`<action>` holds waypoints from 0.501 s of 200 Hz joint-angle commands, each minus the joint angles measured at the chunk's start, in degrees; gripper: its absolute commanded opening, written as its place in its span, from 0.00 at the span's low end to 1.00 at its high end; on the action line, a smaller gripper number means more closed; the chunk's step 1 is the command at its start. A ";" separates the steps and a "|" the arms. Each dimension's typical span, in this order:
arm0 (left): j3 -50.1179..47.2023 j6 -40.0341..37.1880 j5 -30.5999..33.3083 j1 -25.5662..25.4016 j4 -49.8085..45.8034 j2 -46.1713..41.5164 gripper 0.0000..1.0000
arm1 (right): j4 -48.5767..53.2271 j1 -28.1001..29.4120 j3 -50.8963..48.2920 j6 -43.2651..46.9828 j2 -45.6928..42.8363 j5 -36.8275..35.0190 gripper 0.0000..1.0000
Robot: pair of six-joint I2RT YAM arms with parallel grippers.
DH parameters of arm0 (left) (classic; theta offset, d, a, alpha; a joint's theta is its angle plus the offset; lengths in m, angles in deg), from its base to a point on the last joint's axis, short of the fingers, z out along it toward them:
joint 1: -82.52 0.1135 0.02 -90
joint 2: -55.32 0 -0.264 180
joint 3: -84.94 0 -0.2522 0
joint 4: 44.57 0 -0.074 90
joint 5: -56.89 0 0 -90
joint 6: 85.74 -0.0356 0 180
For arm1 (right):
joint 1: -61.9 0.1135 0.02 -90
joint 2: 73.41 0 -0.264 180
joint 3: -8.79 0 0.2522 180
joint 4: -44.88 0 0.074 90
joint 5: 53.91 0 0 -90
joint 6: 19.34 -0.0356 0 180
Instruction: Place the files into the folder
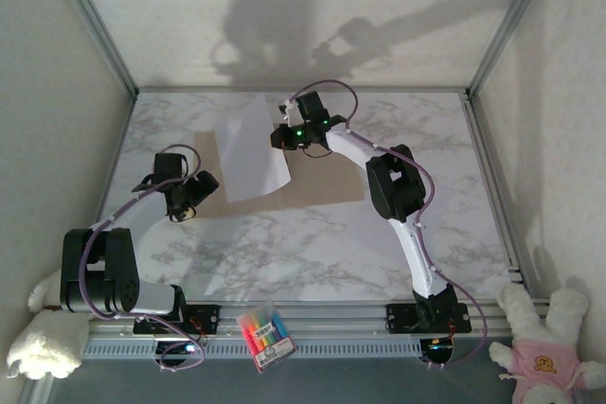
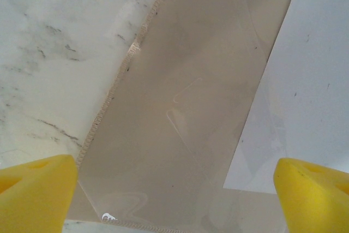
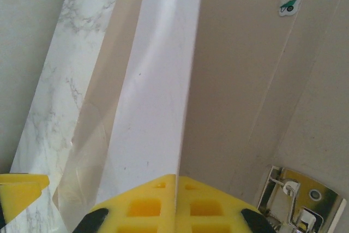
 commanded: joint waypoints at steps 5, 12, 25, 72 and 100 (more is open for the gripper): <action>-0.85 -0.53 -0.53 0.49 -0.22 -1.11 0.93 | -2.56 0.63 -2.89 -0.25 -2.18 2.41 0.03; -0.85 -0.53 -0.55 0.49 -0.19 -1.13 0.93 | -3.08 0.82 -3.46 -0.31 -2.32 2.51 0.03; -0.78 -0.53 -0.54 0.49 -0.11 -1.12 0.93 | -3.87 1.13 -4.37 -0.64 -2.47 2.49 0.03; -0.94 -0.54 -0.63 0.49 -0.19 -1.28 0.93 | -7.55 1.82 -7.73 -3.12 -3.21 2.10 0.03; -1.21 -0.54 -0.65 0.49 -0.16 -1.28 0.93 | -10.87 1.98 -10.48 -5.34 -4.37 1.02 0.03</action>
